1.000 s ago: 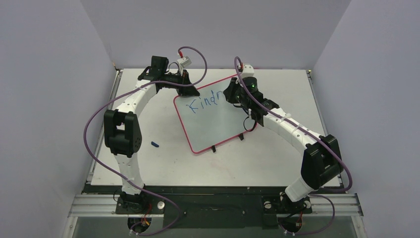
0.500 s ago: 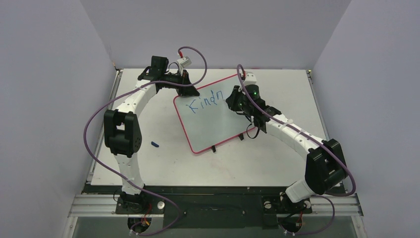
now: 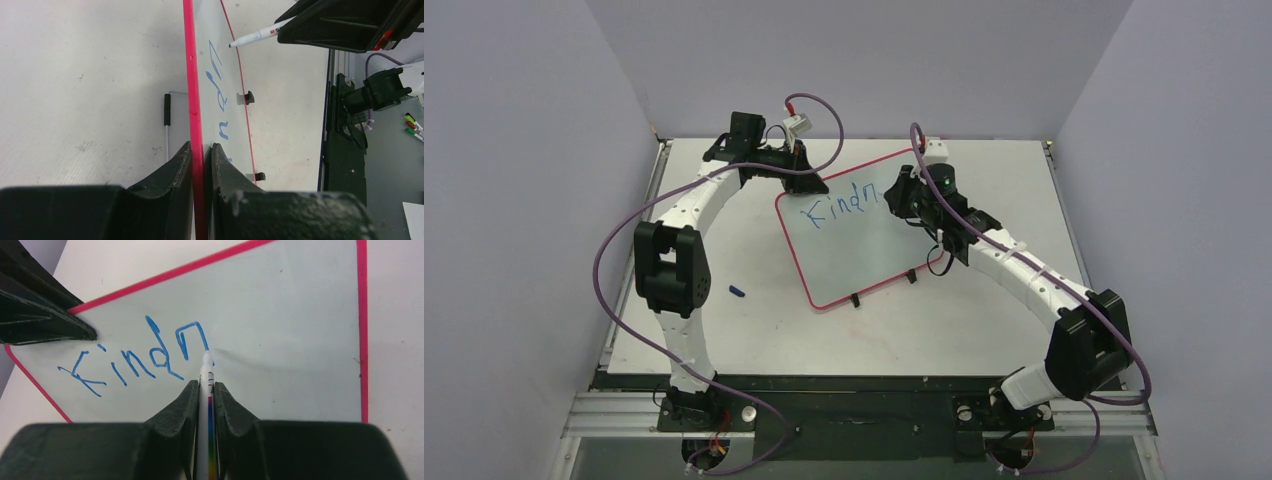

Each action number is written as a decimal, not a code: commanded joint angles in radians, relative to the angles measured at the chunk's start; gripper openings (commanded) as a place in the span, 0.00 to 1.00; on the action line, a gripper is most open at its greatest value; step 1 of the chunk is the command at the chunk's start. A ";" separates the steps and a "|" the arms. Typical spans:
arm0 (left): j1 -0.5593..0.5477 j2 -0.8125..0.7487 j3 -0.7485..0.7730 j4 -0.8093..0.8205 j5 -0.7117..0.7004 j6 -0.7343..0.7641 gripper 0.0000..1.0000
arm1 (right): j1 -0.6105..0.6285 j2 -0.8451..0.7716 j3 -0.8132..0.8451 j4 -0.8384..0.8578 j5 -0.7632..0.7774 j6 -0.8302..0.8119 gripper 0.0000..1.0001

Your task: Write a sentence on the whiteboard

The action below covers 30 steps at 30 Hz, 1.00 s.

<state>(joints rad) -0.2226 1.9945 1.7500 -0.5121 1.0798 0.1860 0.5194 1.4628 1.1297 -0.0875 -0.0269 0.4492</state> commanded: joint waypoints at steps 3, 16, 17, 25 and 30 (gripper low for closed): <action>-0.029 -0.024 0.018 -0.037 0.022 0.101 0.00 | -0.019 -0.008 0.081 0.034 -0.009 -0.018 0.00; -0.030 -0.022 0.021 -0.037 0.021 0.102 0.00 | -0.029 0.059 0.089 0.062 -0.031 -0.002 0.00; -0.030 -0.021 0.021 -0.037 0.022 0.102 0.00 | -0.030 0.060 0.086 0.063 -0.031 -0.001 0.00; -0.030 -0.020 0.026 -0.039 0.022 0.102 0.00 | -0.051 0.066 0.069 0.056 -0.013 -0.001 0.00; -0.032 -0.019 0.027 -0.040 0.020 0.102 0.00 | -0.080 0.067 0.070 0.047 -0.014 0.005 0.00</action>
<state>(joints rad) -0.2230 1.9945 1.7515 -0.5152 1.0775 0.1886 0.4641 1.5261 1.1858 -0.0765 -0.0532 0.4511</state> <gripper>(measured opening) 0.109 0.099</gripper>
